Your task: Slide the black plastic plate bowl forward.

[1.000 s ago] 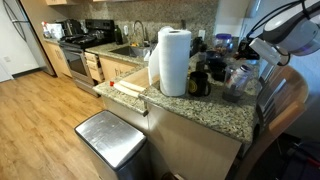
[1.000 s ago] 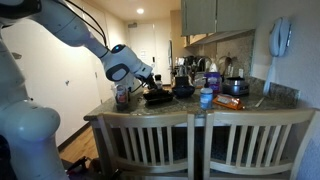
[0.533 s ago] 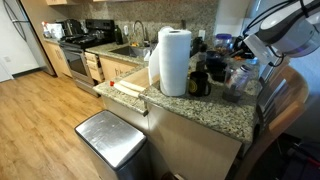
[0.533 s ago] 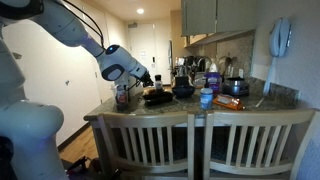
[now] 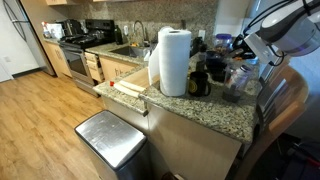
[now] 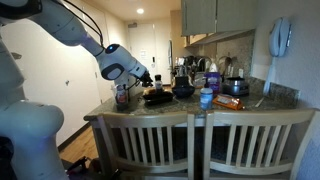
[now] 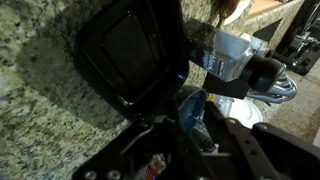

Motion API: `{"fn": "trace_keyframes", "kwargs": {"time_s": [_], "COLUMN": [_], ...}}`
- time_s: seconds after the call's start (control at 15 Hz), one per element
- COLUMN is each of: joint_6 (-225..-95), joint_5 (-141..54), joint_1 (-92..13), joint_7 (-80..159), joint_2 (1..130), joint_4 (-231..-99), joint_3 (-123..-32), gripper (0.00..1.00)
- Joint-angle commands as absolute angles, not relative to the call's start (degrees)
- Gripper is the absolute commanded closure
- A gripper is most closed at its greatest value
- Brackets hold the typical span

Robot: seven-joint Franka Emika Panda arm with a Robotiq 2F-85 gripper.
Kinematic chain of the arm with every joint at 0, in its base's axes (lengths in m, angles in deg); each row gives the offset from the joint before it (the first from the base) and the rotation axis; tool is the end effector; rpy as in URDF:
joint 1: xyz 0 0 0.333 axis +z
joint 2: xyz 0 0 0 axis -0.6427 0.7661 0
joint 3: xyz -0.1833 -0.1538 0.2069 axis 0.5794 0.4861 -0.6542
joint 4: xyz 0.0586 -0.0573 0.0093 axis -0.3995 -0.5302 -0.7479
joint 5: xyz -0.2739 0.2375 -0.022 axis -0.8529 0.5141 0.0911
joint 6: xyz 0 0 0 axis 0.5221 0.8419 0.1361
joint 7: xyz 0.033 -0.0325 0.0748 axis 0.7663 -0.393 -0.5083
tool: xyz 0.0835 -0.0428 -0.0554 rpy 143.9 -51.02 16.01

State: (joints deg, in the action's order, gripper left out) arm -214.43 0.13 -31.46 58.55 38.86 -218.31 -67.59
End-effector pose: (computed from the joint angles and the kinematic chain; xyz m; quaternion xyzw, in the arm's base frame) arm 0.4449 -0.1125 0.4453 -0.7241 0.5411 -0.3837 0.1891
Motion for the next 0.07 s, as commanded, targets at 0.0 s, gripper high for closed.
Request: {"fn": "trace_keyframes", "kwargs": {"time_s": [0.0], "joint_6": [-214.4], "joint_5": [0.1], "joint_1": [-31.5], "joint_7": [58.5], "joint_2": [38.9], "joint_4": [-218.3], "joint_3": [-67.6], "gripper": [0.66]}}
